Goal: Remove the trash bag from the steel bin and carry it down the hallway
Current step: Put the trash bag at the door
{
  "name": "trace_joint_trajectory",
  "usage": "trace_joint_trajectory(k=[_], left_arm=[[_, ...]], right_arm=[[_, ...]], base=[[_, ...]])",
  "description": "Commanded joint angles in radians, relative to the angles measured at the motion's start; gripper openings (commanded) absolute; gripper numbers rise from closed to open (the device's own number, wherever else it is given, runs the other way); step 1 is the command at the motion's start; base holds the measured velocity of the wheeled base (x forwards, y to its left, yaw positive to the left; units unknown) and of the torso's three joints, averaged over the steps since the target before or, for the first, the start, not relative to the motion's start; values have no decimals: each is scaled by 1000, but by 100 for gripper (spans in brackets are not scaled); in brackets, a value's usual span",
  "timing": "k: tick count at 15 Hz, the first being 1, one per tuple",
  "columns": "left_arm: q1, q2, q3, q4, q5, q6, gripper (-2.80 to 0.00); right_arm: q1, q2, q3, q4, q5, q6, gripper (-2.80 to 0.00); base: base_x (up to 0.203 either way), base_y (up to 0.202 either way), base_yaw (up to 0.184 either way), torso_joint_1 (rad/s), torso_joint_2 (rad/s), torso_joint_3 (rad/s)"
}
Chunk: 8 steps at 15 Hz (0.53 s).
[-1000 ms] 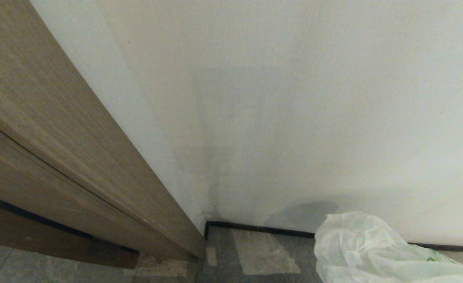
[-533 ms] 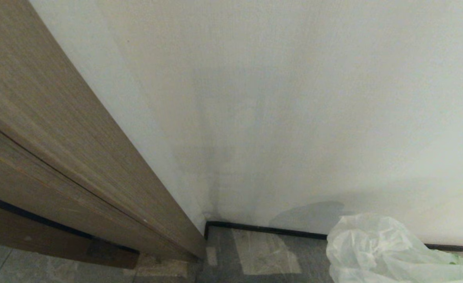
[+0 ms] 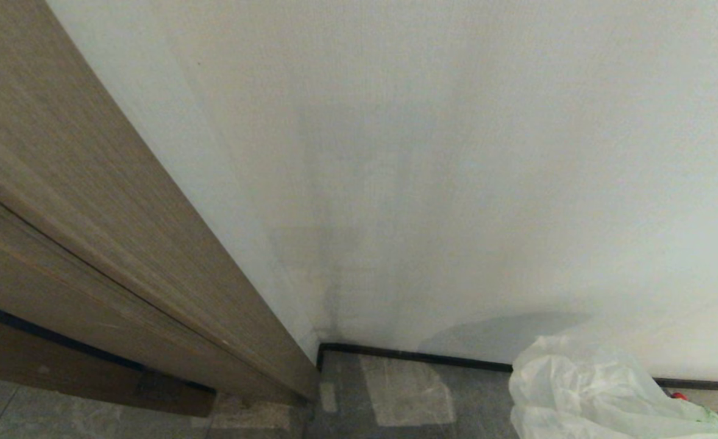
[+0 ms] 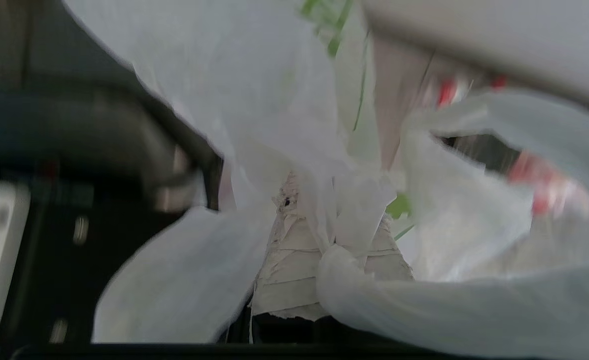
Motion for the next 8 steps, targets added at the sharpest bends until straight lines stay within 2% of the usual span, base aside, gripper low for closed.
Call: trace_joint_trajectory(k=[1,3,6,8], left_arm=[[0,-2,2,0,0,-1,-280],[0,-2,2,0,1,-1,-280],[0,-2,2,0,1,-1,-280],[0,-2,2,0,1,-1,-280]], right_arm=[[-1,208,-48,48,-1,-16,-280],[-1,320,-72,71,-20,-27,-280],[4,477,-90,76,-174,-51,-280],[7,581,-93,65,-196,-69,-280]], base=[[0,0,0,0,0,0],[0,0,0,0,0,0],[0,0,0,0,0,0],[0,0,0,0,0,0]])
